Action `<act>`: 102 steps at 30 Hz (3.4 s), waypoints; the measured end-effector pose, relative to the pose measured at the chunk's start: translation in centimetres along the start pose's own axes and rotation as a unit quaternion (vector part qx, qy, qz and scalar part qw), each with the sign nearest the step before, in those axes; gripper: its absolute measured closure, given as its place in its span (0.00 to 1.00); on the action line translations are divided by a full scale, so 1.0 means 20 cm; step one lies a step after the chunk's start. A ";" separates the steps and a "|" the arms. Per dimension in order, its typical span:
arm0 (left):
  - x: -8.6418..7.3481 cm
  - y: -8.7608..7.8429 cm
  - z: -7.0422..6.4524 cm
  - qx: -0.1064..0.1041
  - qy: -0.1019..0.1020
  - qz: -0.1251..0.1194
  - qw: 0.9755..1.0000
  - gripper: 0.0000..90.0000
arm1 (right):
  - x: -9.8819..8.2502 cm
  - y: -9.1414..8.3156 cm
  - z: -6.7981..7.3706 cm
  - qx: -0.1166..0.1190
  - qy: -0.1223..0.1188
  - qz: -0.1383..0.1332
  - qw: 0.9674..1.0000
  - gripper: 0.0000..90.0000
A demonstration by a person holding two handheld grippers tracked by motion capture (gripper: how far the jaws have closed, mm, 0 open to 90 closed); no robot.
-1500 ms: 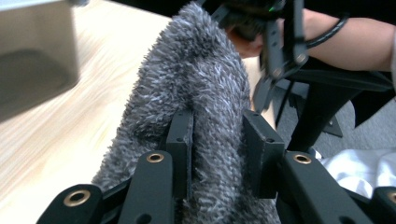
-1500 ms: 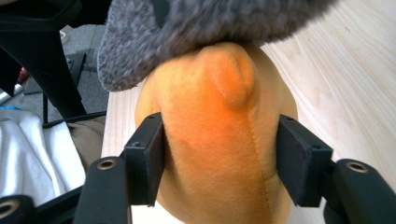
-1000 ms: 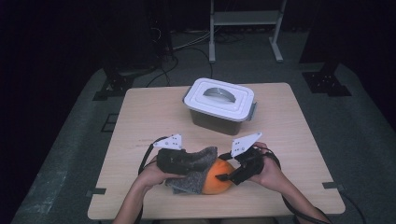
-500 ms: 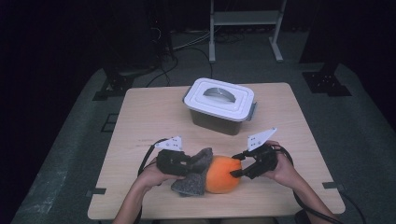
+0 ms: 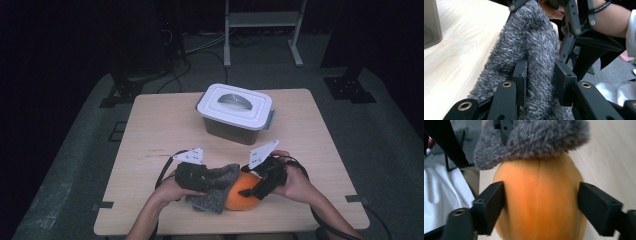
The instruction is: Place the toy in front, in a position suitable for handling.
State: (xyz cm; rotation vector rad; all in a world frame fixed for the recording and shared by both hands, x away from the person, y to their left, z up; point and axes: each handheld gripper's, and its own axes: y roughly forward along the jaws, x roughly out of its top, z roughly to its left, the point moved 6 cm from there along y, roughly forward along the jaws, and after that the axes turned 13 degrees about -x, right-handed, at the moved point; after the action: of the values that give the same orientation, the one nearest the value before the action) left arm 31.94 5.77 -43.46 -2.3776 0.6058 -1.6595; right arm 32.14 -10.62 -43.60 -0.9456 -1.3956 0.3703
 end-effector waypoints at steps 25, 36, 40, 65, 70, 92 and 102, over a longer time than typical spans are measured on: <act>-0.03 -0.22 0.07 0.048 -0.012 -0.025 0.998 0.74 | 0.01 0.06 -0.05 0.055 0.001 -0.074 0.996 0.48; -0.01 -0.14 0.05 0.010 -0.015 -0.034 0.999 0.75 | -0.10 0.01 -0.12 0.064 0.049 -0.073 0.994 0.36; 0.02 -0.11 0.04 0.007 -0.013 -0.037 0.999 0.74 | -0.10 -0.04 -0.11 0.052 0.059 -0.041 0.996 0.29; 0.10 -0.24 -0.02 0.025 0.016 -0.062 0.998 0.74 | 0.17 0.04 -0.02 0.038 0.030 -0.112 0.993 0.59; 0.07 -0.24 0.00 0.038 0.009 -0.047 0.998 0.74 | 0.16 0.12 -0.02 0.061 0.009 -0.093 0.994 0.56; 0.03 -0.11 0.05 0.030 -0.013 -0.029 0.999 0.74 | -0.10 -0.06 -0.11 0.013 0.062 -0.085 0.994 0.39; 0.06 -0.07 0.01 0.012 0.007 -0.025 1.000 0.74 | -0.03 -0.01 -0.02 -0.006 0.055 -0.095 0.994 0.37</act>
State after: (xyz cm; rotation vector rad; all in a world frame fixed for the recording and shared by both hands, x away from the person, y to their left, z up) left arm 32.74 6.56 -41.99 -2.3850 0.5304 -1.6938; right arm 32.25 -11.36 -43.82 -0.8231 -1.3750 0.1645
